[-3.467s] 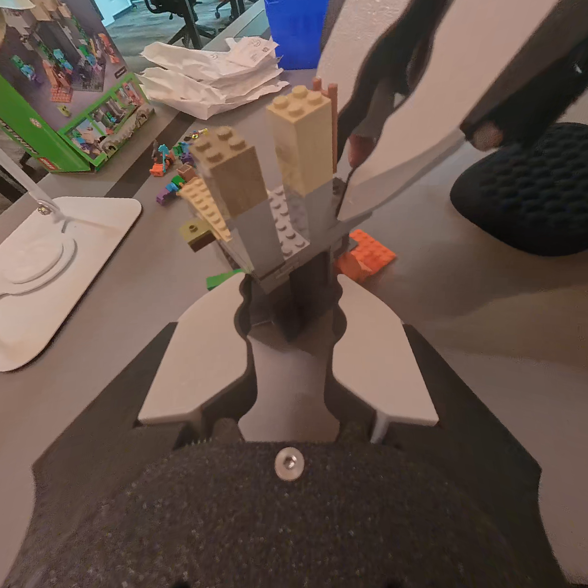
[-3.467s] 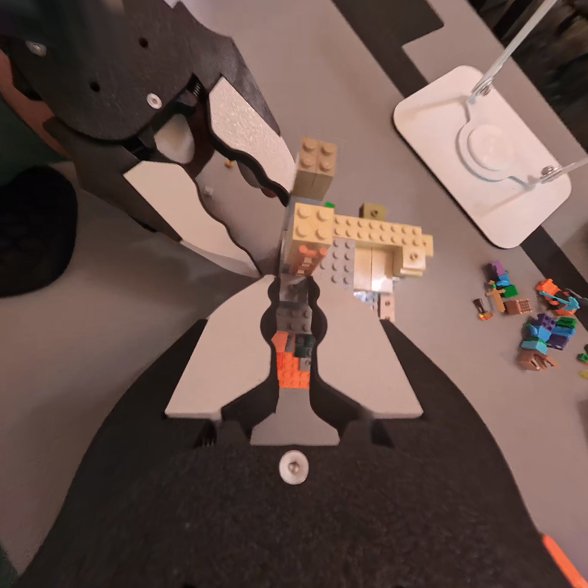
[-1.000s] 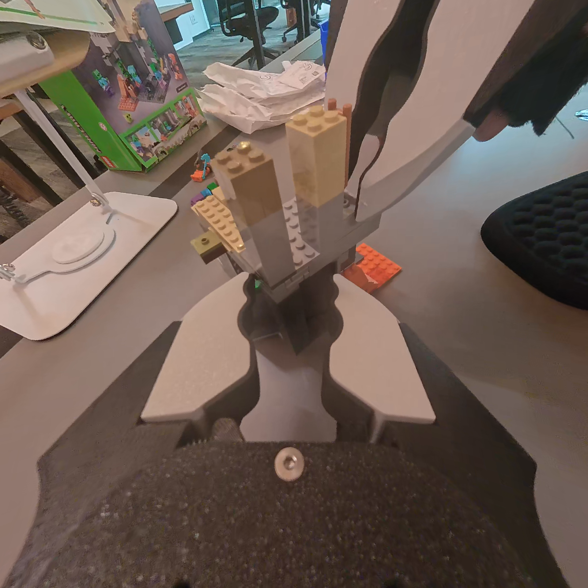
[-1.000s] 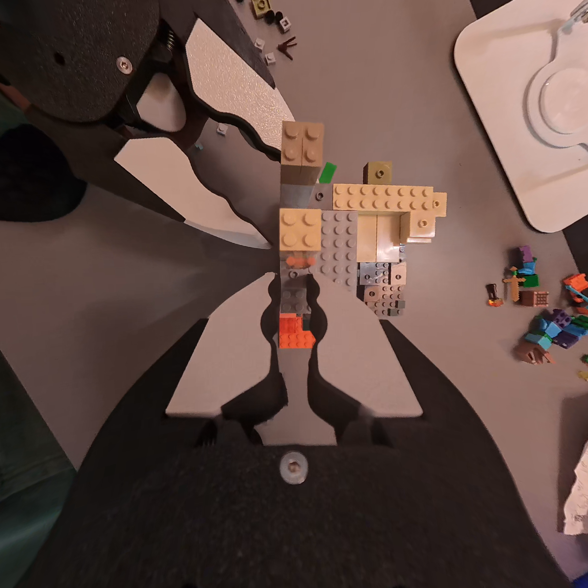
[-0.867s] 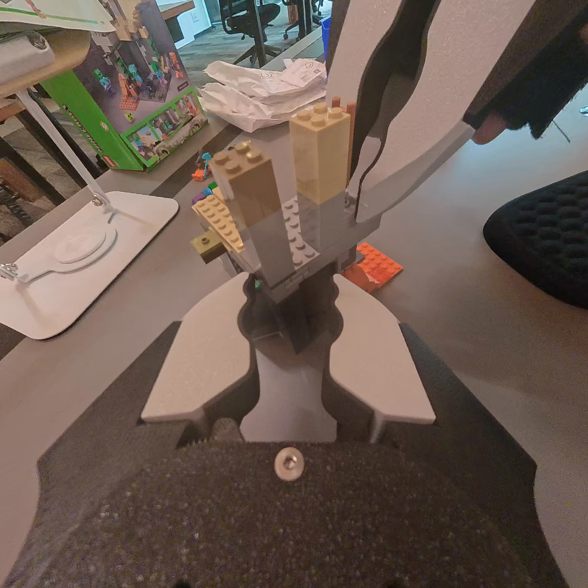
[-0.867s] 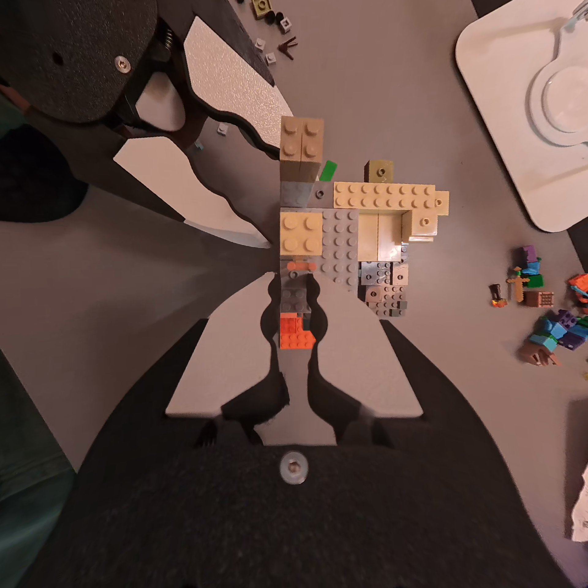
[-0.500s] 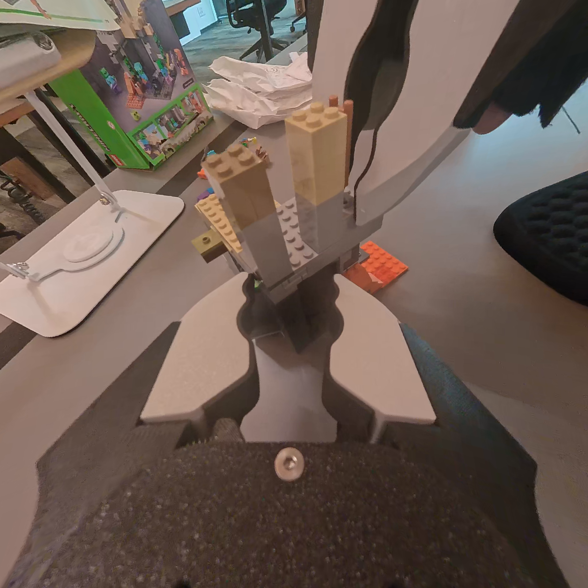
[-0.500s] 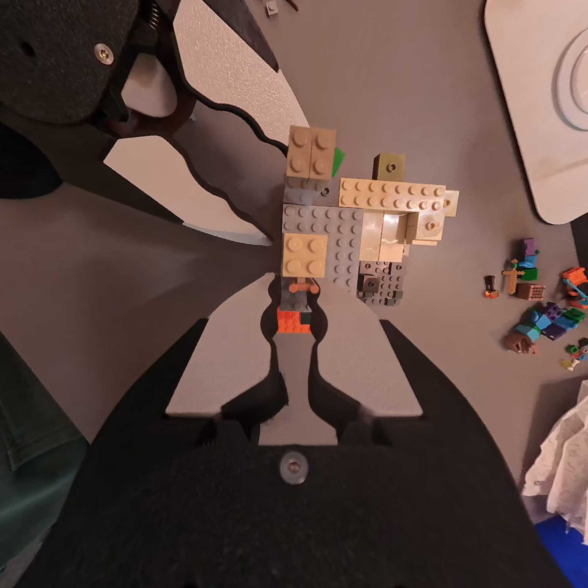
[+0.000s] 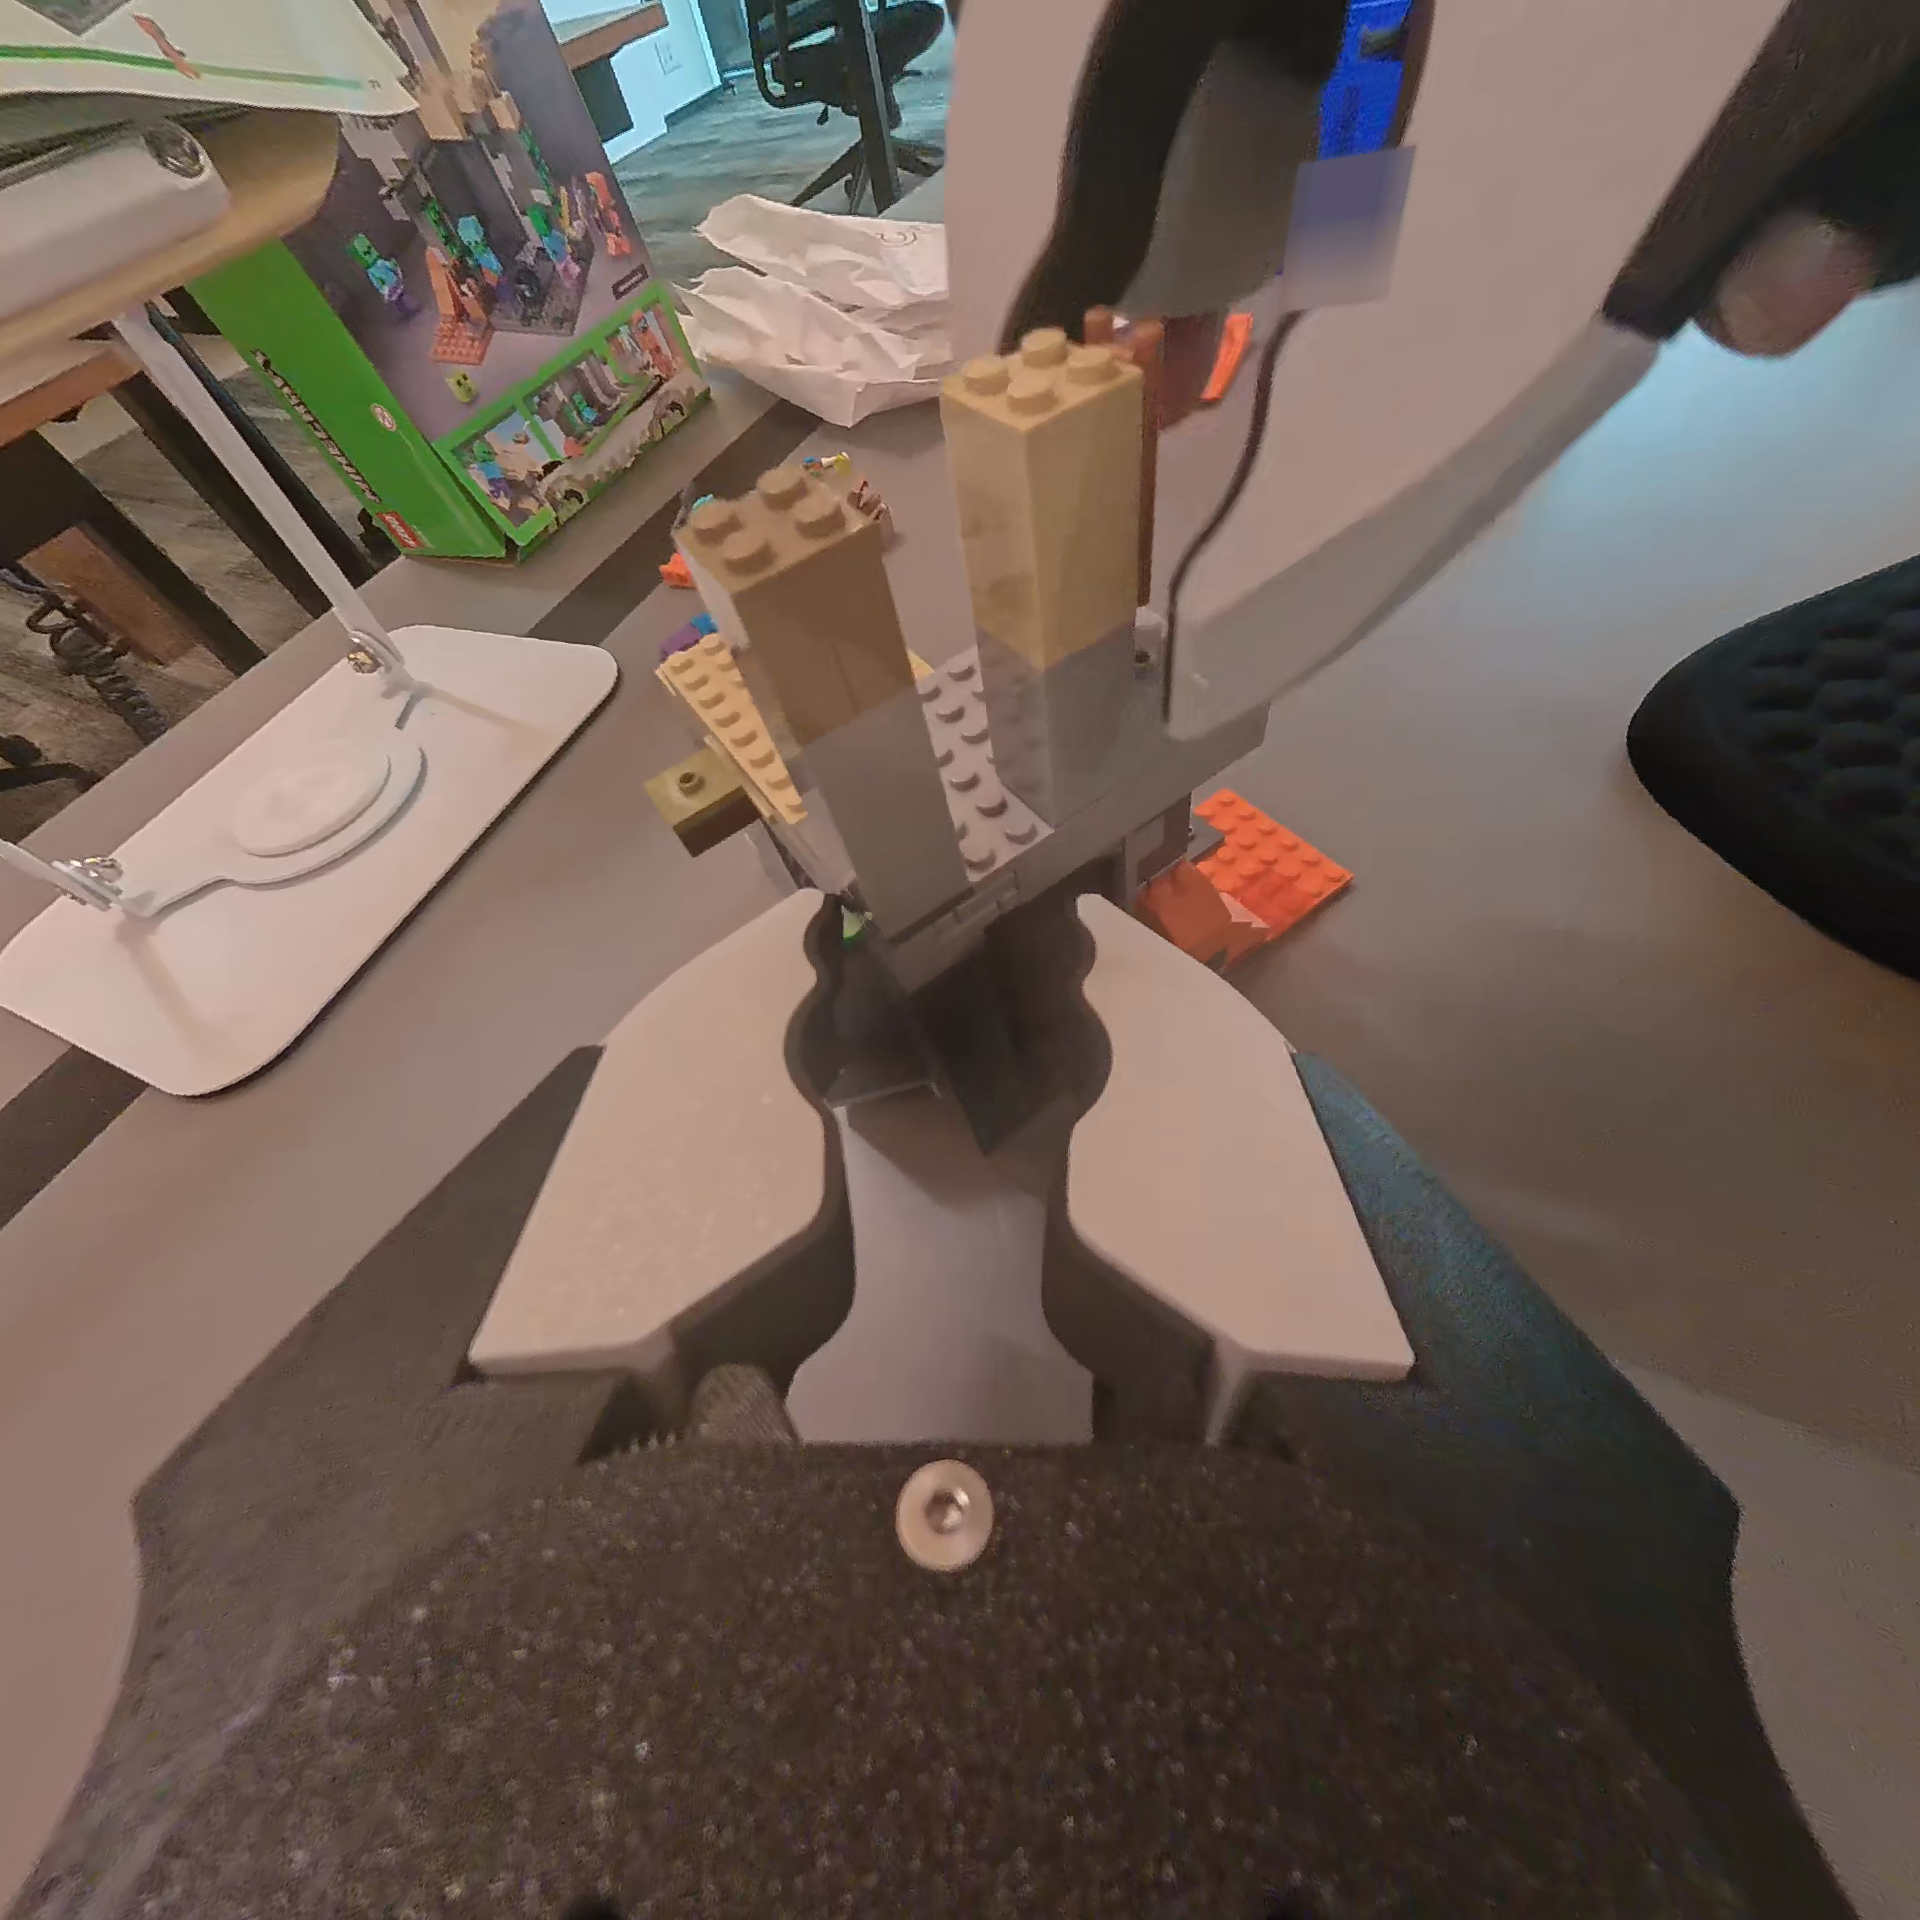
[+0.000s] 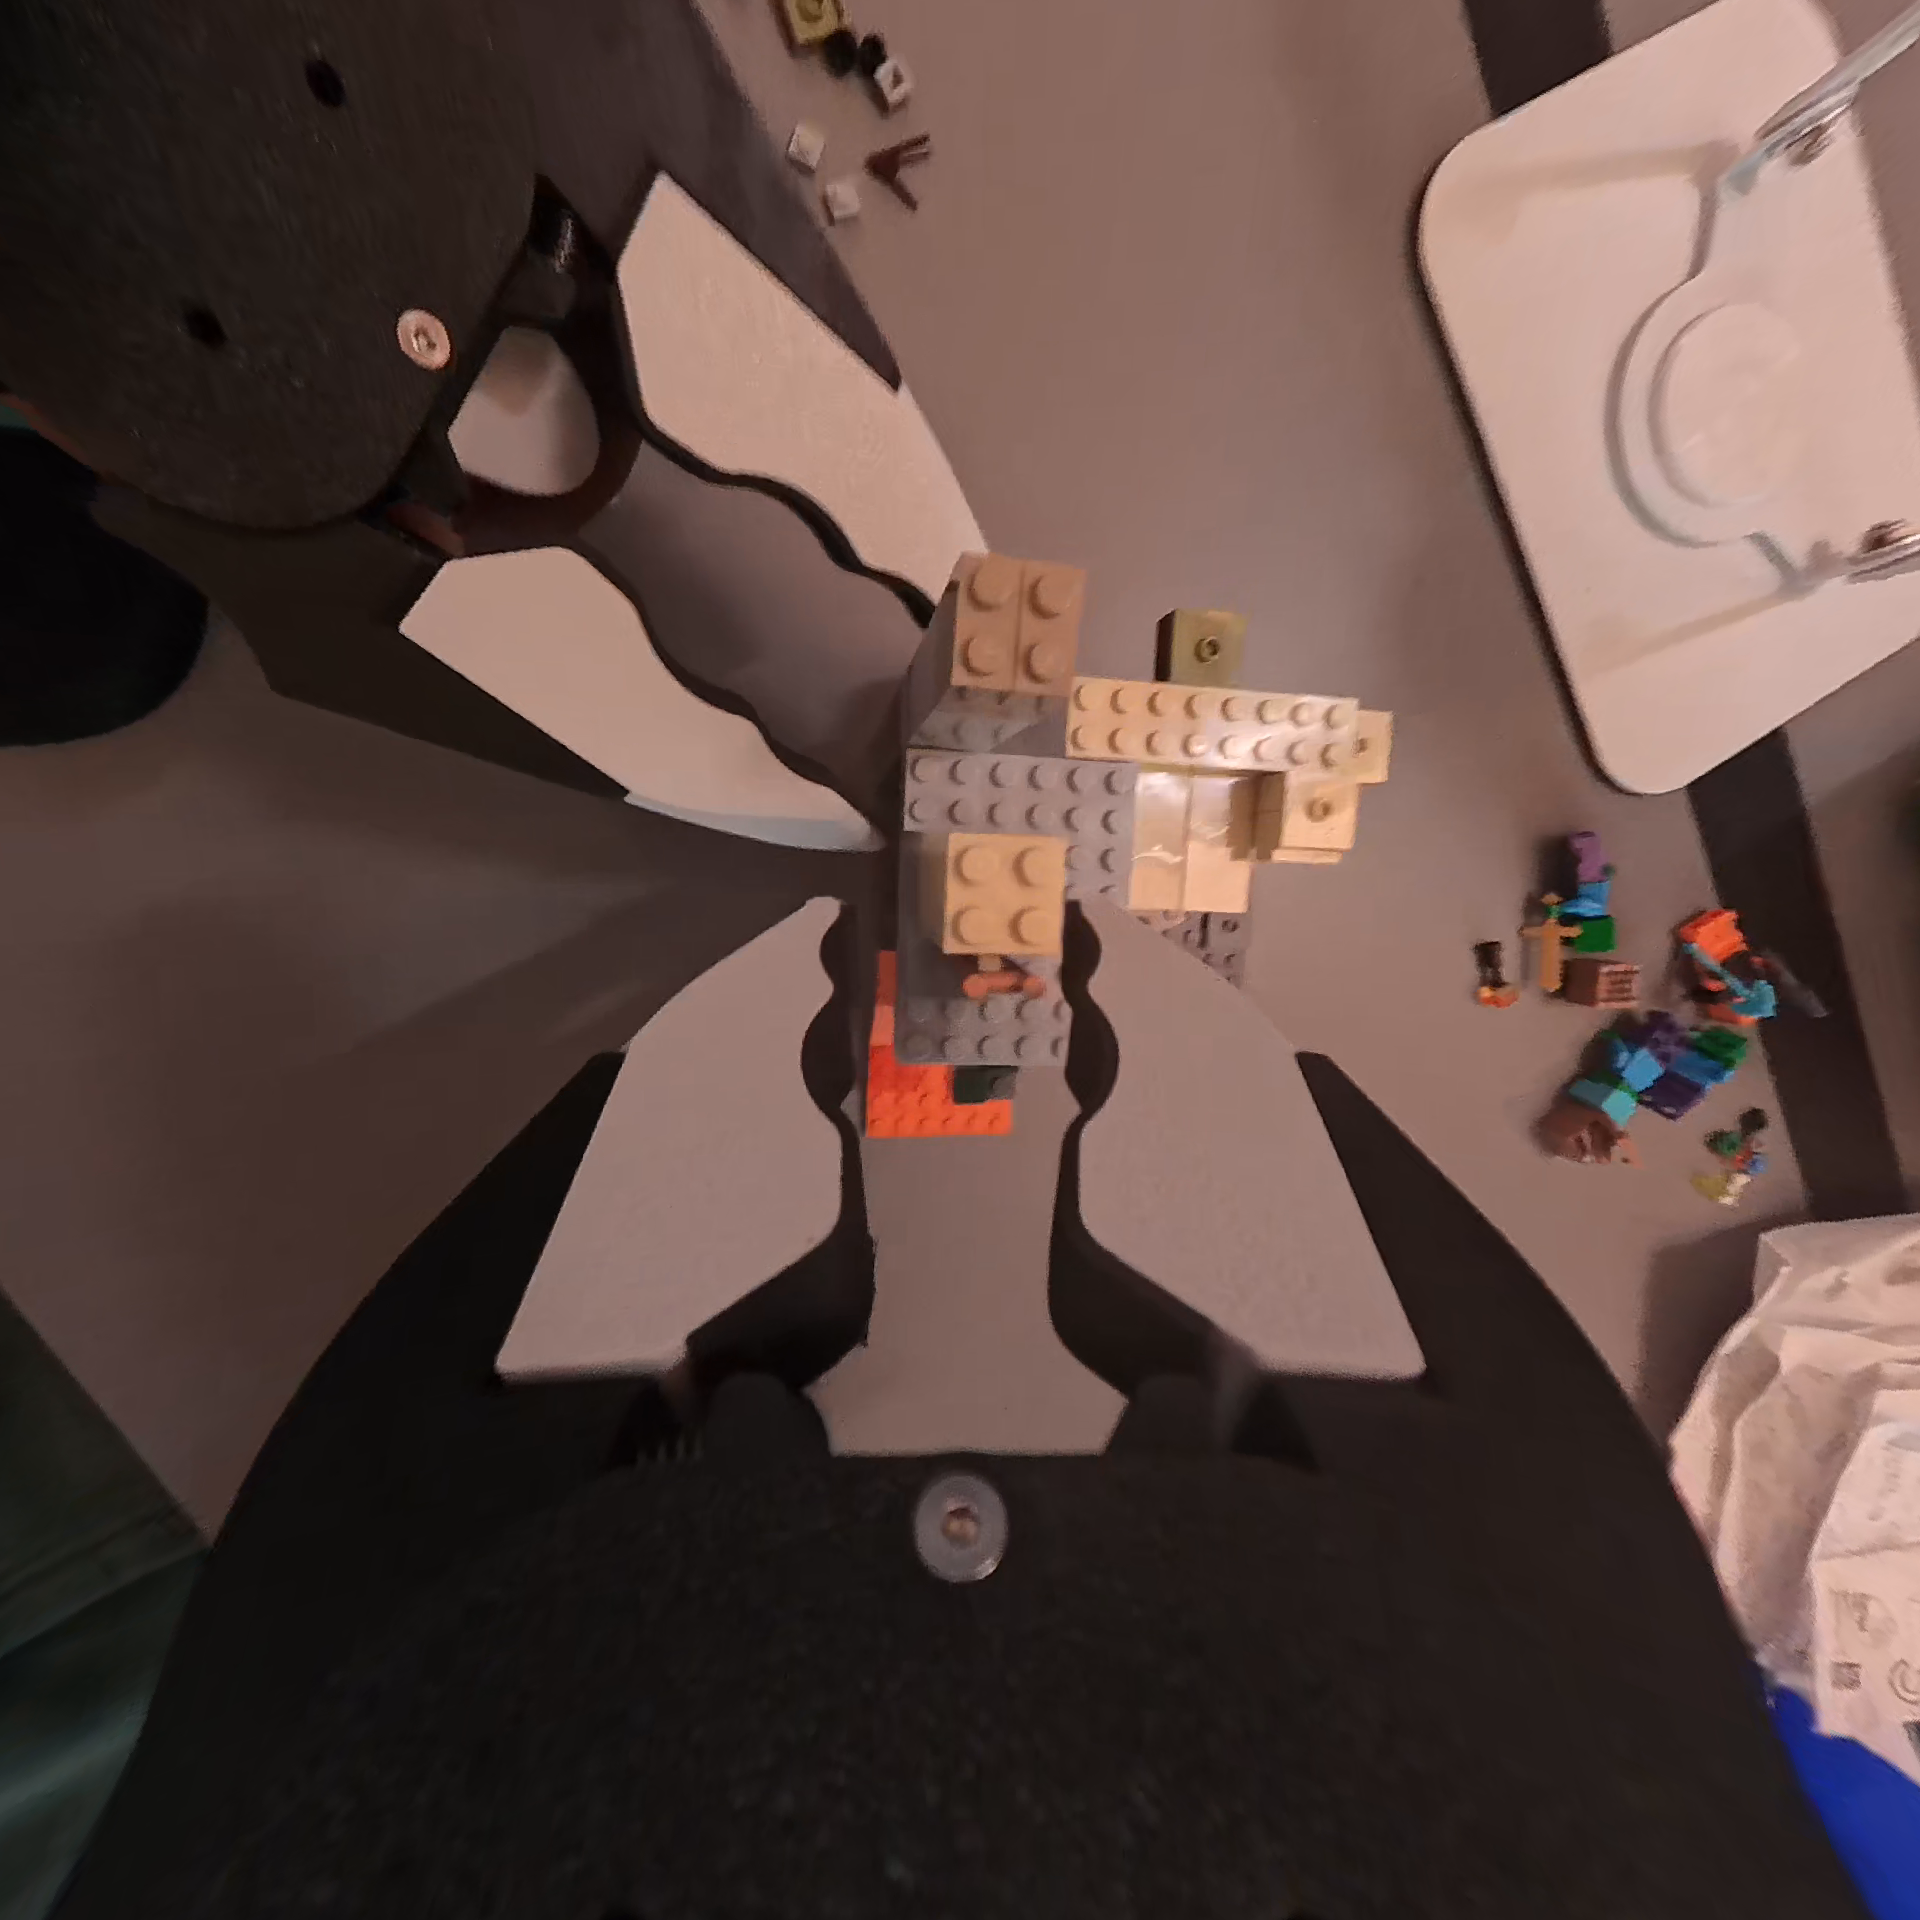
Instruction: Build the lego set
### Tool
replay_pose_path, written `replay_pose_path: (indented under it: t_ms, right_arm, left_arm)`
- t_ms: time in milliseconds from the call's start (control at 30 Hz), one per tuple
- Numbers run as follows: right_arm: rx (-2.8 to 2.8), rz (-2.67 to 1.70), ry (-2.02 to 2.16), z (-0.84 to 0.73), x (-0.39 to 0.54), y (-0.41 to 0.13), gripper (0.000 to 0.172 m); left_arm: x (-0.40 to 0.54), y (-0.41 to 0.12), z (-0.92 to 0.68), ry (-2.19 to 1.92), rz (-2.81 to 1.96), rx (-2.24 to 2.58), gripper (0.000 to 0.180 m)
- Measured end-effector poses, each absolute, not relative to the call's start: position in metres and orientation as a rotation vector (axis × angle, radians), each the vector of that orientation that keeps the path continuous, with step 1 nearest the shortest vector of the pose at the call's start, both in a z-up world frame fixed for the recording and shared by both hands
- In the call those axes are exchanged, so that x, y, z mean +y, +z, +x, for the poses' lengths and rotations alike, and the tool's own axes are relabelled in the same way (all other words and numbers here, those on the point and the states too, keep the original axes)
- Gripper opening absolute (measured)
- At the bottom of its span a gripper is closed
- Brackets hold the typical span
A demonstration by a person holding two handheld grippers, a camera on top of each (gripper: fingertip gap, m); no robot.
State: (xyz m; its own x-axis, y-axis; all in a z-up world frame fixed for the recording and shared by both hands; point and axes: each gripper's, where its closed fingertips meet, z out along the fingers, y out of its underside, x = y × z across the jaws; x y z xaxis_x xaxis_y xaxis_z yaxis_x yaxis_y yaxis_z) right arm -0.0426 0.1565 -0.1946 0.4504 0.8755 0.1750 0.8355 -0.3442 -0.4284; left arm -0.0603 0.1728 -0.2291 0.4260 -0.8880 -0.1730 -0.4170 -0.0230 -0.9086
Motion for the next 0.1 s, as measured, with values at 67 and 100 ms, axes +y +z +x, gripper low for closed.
replay_pose_path:
  t_ms: [67, 100]
  right_arm:
    - [-1.426, -2.221, 0.123, -0.0456, 0.1603, -0.1872, 0.035]
    - [-1.428, -2.224, 0.127, -0.0473, 0.1614, -0.1852, 0.034]
  left_arm:
    - [0.1729, -0.2289, -0.0604, -0.564, -1.633, 1.164, 0.039]
    - [0.1728, -0.2289, -0.0602, -0.565, -1.634, 1.163, 0.039]
